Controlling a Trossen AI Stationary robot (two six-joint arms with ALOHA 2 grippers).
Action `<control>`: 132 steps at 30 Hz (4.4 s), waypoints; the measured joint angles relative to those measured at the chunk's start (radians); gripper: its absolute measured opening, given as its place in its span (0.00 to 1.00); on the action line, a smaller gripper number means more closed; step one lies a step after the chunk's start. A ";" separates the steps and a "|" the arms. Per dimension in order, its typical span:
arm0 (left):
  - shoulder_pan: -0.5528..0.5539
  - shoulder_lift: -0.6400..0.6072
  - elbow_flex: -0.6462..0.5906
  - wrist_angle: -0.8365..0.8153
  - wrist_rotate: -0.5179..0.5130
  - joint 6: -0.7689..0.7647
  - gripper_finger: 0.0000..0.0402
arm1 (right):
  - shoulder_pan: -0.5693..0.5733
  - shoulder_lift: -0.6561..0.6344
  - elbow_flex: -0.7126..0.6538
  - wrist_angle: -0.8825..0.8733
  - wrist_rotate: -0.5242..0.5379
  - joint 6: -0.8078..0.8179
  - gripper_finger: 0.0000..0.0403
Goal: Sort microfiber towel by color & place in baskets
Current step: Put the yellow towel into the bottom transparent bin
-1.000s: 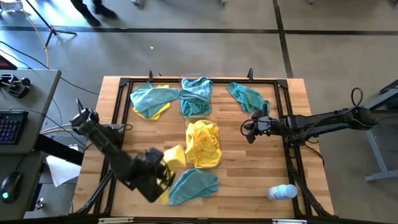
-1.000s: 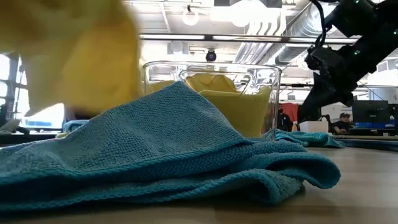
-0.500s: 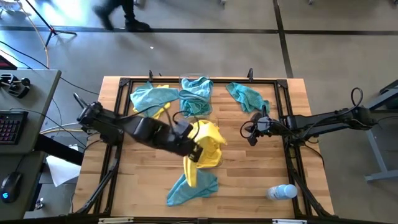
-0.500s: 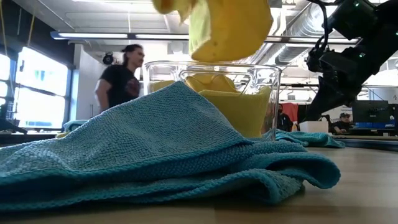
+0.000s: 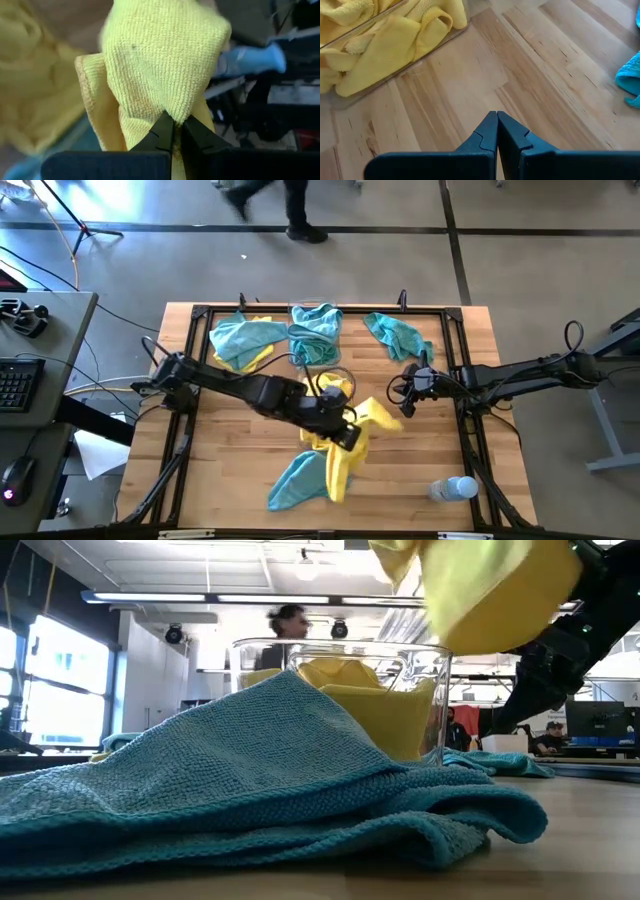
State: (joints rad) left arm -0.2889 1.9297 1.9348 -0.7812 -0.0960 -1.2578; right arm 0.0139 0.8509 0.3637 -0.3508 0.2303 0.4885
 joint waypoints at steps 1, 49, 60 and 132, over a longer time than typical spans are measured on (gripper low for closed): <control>-0.004 0.012 0.025 -0.032 0.021 -0.017 0.00 | 0.000 0.000 0.000 -0.001 0.000 0.000 0.00; 0.026 0.399 0.170 -0.379 -0.092 0.815 0.01 | 0.000 0.000 0.000 -0.007 -0.006 -0.086 0.00; 0.049 0.461 0.172 -0.373 -0.071 0.789 0.01 | 0.000 0.000 0.000 -0.008 -0.006 -0.067 0.00; 0.092 0.221 0.027 -0.414 -0.055 1.133 0.00 | 0.218 0.370 0.455 -0.016 0.006 -0.054 0.00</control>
State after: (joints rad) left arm -0.1967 2.1503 1.9621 -1.1955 -0.1510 -0.1243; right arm 0.2321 1.2207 0.8191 -0.3667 0.2367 0.4345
